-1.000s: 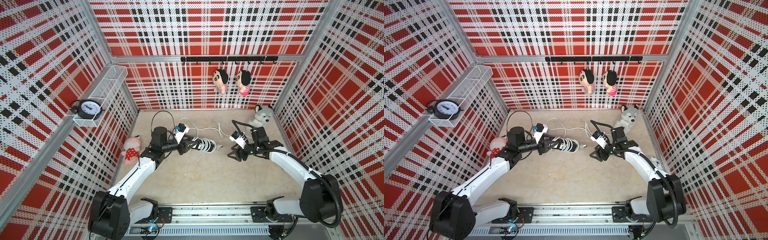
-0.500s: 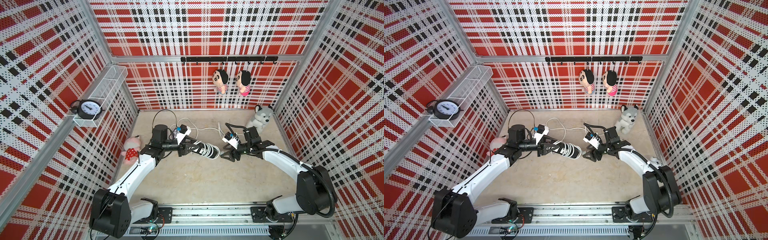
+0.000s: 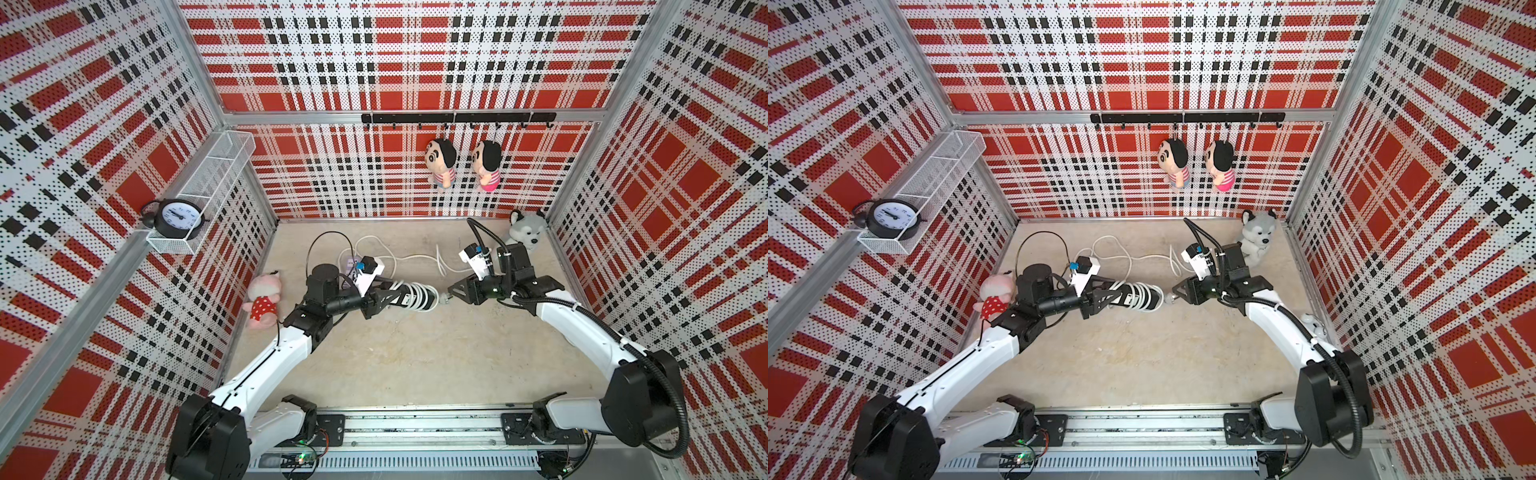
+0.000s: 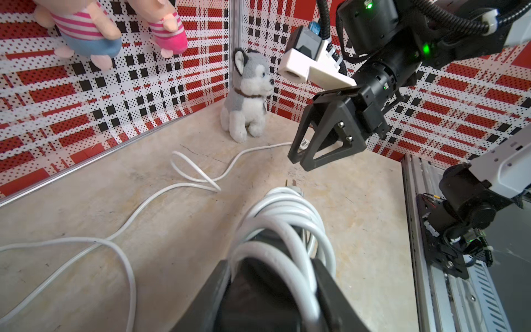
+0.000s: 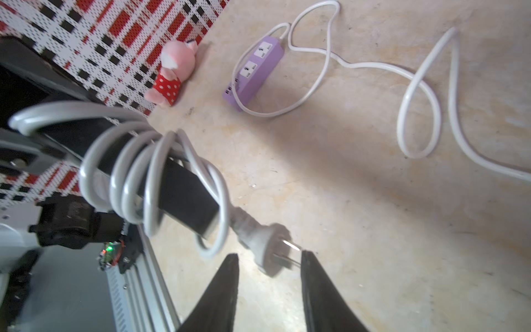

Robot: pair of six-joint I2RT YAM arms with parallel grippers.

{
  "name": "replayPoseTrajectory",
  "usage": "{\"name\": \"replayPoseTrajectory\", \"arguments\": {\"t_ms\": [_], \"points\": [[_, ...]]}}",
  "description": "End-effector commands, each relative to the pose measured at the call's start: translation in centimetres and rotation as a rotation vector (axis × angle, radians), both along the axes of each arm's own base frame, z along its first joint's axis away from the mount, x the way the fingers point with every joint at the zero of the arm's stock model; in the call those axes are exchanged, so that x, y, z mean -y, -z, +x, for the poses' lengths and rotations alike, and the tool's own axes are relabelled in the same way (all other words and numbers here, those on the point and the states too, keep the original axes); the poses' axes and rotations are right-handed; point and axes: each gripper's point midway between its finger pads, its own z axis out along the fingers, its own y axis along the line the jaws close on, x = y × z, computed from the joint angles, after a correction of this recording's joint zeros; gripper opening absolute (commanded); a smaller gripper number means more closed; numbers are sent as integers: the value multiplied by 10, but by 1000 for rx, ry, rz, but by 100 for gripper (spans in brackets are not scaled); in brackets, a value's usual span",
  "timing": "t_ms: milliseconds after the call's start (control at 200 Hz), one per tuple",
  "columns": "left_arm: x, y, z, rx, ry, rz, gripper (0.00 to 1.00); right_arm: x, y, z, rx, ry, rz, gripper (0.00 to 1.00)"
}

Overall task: Unwrap the cord wrapped around the power strip
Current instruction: Unwrap the power cord from the power strip.

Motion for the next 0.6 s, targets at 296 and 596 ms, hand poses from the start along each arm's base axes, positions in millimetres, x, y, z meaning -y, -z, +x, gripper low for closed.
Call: {"name": "replayPoseTrajectory", "arguments": {"t_ms": [296, 596], "points": [[5, -48, 10, 148, -65, -100, 0, -13, -9, 1, -208, 169, 114, 19], [7, -50, 7, 151, -52, -110, 0, -27, -10, 3, -213, 134, 153, 35]]}}
